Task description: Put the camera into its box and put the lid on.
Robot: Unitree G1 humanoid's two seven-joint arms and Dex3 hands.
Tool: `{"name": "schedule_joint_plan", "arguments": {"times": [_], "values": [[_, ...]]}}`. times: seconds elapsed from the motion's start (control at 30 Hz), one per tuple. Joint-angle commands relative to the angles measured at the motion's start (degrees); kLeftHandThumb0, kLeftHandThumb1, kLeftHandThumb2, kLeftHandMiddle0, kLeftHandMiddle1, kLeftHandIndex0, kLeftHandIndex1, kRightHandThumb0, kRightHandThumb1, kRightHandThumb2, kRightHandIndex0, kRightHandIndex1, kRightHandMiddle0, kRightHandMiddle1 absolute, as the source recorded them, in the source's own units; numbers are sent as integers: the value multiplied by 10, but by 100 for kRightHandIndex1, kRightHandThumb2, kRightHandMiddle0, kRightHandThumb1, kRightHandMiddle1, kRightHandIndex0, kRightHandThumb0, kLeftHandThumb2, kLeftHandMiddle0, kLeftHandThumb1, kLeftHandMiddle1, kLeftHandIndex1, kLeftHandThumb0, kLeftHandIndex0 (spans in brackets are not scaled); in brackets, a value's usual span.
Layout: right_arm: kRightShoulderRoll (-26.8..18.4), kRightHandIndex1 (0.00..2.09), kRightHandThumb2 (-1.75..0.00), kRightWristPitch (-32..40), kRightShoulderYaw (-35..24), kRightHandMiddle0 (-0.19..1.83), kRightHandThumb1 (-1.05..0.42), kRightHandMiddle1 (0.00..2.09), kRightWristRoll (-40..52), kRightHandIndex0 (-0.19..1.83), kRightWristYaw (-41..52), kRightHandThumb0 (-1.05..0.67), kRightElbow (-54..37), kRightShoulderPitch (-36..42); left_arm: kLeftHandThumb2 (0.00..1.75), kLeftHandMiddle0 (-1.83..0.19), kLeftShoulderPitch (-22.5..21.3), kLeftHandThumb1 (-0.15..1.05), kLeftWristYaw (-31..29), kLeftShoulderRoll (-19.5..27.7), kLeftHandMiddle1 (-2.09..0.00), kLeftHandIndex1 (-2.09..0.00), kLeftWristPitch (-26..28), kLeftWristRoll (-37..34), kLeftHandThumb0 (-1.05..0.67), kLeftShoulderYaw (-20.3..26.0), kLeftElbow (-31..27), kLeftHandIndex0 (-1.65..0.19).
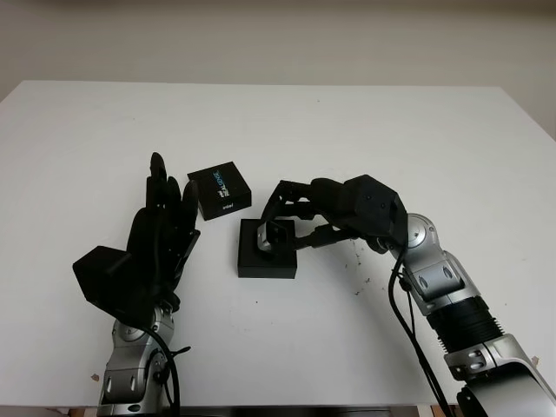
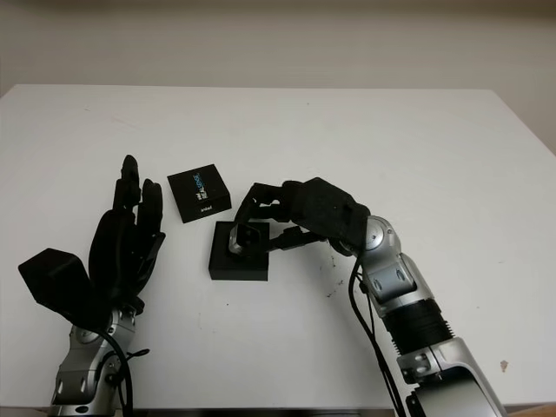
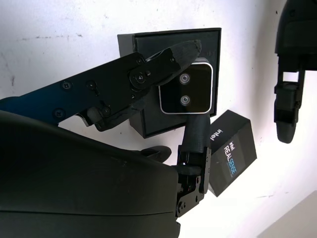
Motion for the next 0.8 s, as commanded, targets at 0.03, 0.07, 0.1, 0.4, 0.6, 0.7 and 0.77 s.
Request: {"name": "schedule_joint_plan", "arguments": {"times": [0.03,0.07,0.1,0.4,0.6,0.7,0.77], "values": [[-12,12,-6,-6,3,33,-94,174,-6,36,2,-41,12,12,41,19,5,105,1,-3,0,0,-1,-1,-70,-2,-9,19],[-12,12,-5,-8,3,33,-94,174,-6,36,2,-41,13,12,41,19,5,105,0,-2,0,0,-2,0,-70,-2,-9,19],[-12,12,-5,-11,3,33,-94,174,-6,36,2,-41,15,11,41,19,5,105,0,-2,0,0,-3,0,-71,-2,-9,19],[-19,13,-5,-37,8,33,-93,173,-16,36,3,-41,18,20,42,19,9,105,-2,1,0,0,-1,3,-71,-5,-15,19],[-20,12,-6,-53,6,32,-94,167,-26,35,-9,-43,13,32,42,19,11,105,1,-4,0,0,-3,2,-71,-6,-18,19],[-26,9,-5,-72,6,23,-94,152,-26,31,-8,-46,7,43,41,19,12,105,2,-6,0,0,-6,0,-71,-6,-18,19],[-31,5,-5,-76,5,11,-92,124,-27,22,-4,-51,-6,54,40,19,13,105,2,-6,0,0,-5,1,-71,-6,-20,19]]}}
